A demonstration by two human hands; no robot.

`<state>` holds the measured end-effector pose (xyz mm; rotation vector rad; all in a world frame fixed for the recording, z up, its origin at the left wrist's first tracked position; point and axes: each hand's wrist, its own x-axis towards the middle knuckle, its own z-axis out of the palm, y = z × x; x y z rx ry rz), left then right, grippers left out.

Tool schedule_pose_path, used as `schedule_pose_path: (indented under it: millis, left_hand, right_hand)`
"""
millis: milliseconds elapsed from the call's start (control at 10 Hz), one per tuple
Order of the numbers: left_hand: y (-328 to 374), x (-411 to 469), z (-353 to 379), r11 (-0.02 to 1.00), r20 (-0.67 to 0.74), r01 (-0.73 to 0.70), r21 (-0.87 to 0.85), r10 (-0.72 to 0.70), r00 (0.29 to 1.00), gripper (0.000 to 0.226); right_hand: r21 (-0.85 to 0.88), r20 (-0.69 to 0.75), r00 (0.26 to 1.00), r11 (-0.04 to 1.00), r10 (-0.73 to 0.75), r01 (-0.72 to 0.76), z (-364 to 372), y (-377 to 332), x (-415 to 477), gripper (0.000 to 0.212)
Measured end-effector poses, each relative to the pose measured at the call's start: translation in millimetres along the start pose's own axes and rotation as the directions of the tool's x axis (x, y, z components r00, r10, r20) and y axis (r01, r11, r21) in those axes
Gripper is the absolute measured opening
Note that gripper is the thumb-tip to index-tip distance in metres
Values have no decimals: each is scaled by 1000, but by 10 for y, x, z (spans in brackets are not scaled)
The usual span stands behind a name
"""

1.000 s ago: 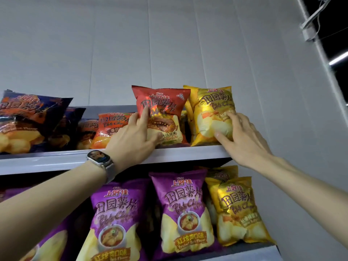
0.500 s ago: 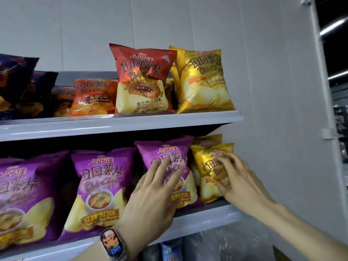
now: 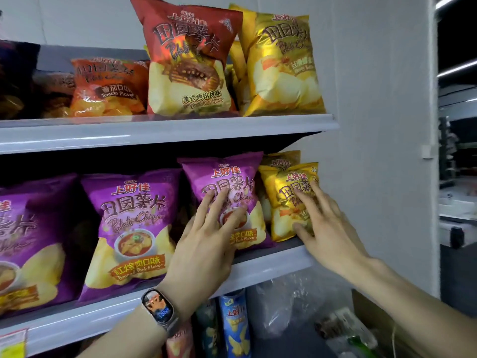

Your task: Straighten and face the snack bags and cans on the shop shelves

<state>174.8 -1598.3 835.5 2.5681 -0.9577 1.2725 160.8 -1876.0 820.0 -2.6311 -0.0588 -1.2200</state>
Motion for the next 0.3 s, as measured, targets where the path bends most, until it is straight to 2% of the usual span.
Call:
schedule_pose_path:
  millis: [100,200,300]
  left_hand:
    - [127,-51,-59,1000,-32,30,9,-30,999,67]
    - [301,-45,-167,997,-64,54,-62,-58,996,51]
    - [509,-8,-251,972,-72,159,-173,-174,982,40]
  right_hand:
    - [-75,42,999,997,-24,27,-57,-87,-44,76]
    - [-15,53,995,996,-85,85,-92,-162,-125,76]
    - [79,103,982,986,-157,149,-170,-183,-195,73]
